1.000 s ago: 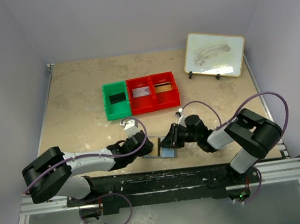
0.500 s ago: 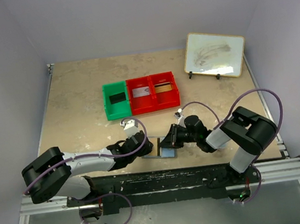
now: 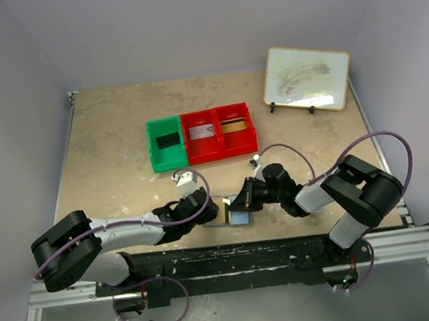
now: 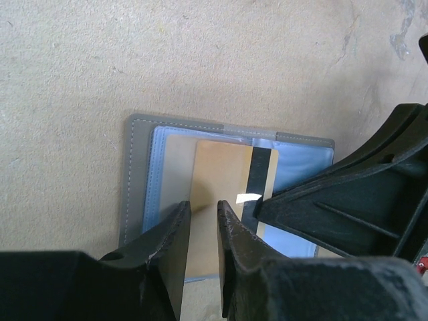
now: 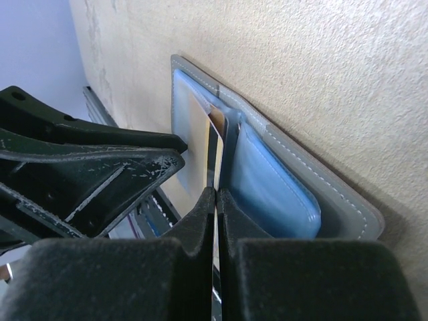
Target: Take the credit cards out of the card holder
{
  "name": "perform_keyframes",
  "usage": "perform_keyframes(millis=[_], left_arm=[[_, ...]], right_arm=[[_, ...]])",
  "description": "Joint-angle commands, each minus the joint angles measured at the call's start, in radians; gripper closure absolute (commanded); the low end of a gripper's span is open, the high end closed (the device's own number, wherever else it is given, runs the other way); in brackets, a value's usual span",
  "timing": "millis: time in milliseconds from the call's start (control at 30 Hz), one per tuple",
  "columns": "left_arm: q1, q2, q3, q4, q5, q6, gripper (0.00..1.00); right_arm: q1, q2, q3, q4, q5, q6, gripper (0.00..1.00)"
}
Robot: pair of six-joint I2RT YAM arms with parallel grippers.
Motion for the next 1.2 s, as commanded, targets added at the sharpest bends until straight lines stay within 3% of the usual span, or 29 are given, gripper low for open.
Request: perform_keyframes(millis=[0,600,767,967,1167], left_arm=[[0.001,0.001,0.0,-0.052,-0.002,0.006,0.79],[0.001,-0.007,-0.001,-0.06,-0.004,0.006,0.8],[0.001,-0.005,0.001,-0.047,0.002,0.012,0.8],[0.001,-0.001,0.007,-0.053,0.007,0.017,0.8],[0.001,-0.001,0.001,-0.043,0.011,0.013,0.8]], right_arm=[[0.005,-0.054,-0.006,-0.062,0.039,-0.032,1.0],[-0.008,-0.21,0.033,-0.361,0.18,-0.125,1.0],[-0.008,-0.192,0.043,-0.311,0.131,-0.114,0.97],[-0.008,-0.179,0.049,-0.271,0.12,-0.092,0.85],[-0.008,-0.135,0.053,-0.193,0.093,-0.072,0.82]])
